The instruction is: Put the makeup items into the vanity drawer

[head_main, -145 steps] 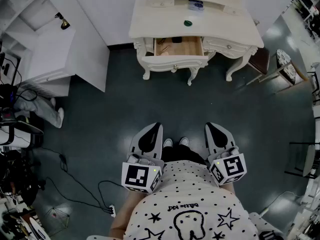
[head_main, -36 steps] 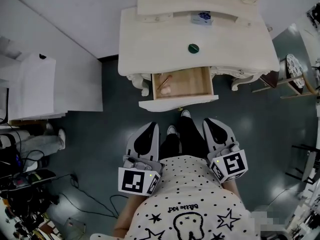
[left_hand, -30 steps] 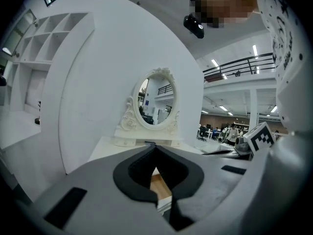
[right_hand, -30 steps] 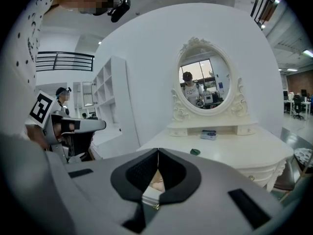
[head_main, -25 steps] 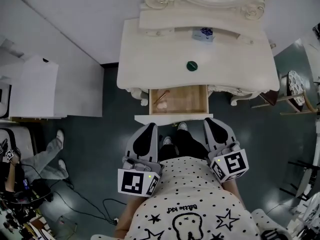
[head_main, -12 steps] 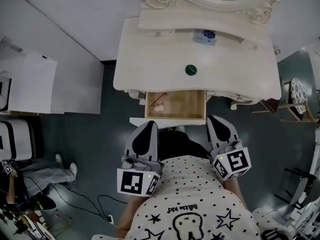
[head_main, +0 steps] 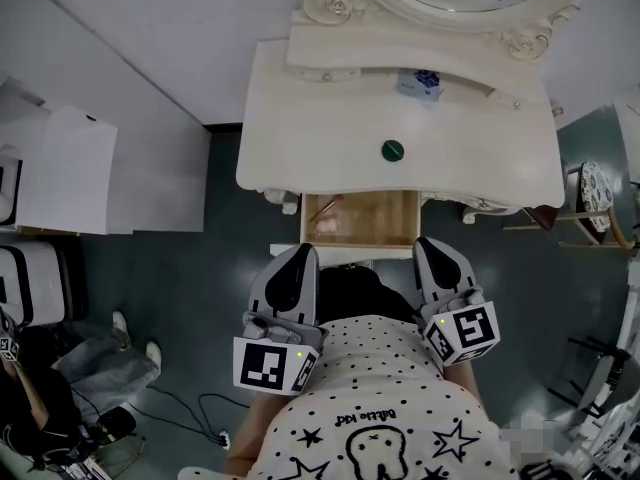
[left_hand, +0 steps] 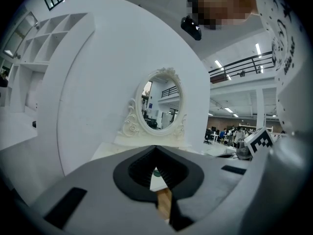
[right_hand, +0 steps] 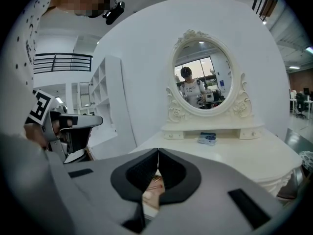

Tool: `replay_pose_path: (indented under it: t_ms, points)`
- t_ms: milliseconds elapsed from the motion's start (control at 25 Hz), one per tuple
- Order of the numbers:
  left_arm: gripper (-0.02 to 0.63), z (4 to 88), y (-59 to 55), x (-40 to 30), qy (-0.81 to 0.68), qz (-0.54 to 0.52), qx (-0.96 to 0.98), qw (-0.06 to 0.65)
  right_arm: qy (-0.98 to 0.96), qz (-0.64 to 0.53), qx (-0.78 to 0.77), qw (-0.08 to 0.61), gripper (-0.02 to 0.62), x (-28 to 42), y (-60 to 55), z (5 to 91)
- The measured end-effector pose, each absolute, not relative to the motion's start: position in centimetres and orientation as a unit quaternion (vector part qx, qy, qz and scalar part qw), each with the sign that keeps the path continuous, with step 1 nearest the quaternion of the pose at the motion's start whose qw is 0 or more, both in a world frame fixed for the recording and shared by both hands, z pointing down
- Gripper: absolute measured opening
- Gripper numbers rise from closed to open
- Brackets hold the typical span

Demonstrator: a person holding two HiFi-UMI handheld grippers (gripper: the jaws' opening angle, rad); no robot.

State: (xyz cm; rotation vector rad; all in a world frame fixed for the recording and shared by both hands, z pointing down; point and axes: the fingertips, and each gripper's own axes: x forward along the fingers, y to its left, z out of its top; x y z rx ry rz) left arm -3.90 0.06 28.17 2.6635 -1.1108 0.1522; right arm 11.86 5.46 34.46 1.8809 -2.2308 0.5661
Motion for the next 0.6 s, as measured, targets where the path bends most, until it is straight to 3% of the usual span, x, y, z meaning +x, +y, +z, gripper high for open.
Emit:
replay_pose_path:
  t_ms: [600]
  points:
    - [-0.004,27.7,-2.9,-3.8,-0.368,0.051,0.919,0.131,-0.744,0.18,0.638,0.088,0.009,11.7,2.4,33.6]
